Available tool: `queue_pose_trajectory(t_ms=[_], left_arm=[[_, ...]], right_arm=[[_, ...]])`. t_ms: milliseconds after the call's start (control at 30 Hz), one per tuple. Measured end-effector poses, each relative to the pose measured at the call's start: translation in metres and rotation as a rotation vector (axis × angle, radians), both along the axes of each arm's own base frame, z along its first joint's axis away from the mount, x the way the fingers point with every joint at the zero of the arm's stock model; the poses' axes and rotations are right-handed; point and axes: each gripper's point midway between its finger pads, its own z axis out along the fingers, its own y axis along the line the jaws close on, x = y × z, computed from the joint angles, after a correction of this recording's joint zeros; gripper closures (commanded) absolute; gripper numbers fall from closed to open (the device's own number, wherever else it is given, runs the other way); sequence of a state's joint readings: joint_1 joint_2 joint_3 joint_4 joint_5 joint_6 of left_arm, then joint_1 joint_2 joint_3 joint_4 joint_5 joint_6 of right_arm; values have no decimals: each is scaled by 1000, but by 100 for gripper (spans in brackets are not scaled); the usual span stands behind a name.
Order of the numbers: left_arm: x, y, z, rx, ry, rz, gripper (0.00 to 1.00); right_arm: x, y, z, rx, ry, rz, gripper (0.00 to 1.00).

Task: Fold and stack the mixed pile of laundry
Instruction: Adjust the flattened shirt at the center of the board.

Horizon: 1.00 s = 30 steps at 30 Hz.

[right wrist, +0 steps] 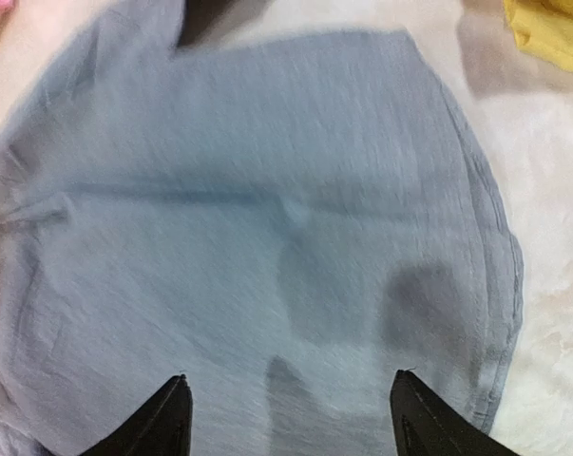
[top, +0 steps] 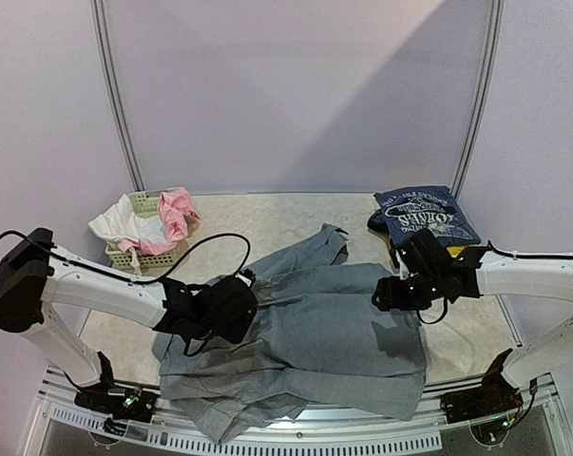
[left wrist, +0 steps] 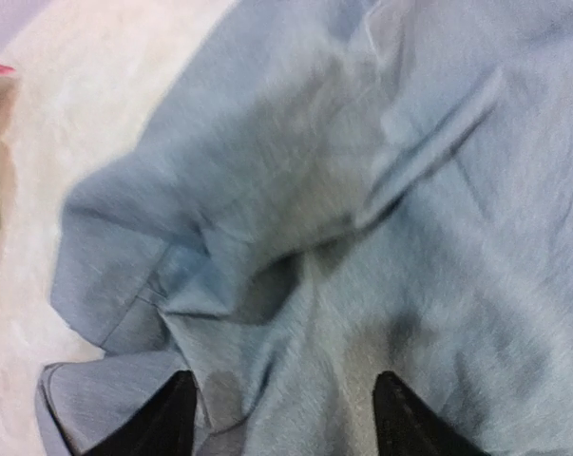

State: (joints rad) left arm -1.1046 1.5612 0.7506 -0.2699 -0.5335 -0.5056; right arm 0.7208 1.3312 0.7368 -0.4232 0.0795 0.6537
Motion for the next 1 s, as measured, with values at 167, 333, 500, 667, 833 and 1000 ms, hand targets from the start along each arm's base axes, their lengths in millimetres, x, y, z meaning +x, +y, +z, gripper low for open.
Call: queue_pose_trajectory(t_ms=[167,333,500,667,833,1000], left_arm=[[18,-1,32,3,-91,17,25],[34,9,41,16,-119,49,23],[54,20,49,17,-123,88,25],[80,22,60,-17,-96,100,27],[109,8,67,-65,-60,76,28],[136,4,54,-96,22,39,28]], right_arm=[[35,15,37,106,-123,-22,23],[80,4,45,195,-155,-121,29],[122,26,41,228,-121,-90,31],[147,54,27,238,-88,-12,30],[170,72,17,222,-65,53,27],[187,82,10,216,-55,92,25]])
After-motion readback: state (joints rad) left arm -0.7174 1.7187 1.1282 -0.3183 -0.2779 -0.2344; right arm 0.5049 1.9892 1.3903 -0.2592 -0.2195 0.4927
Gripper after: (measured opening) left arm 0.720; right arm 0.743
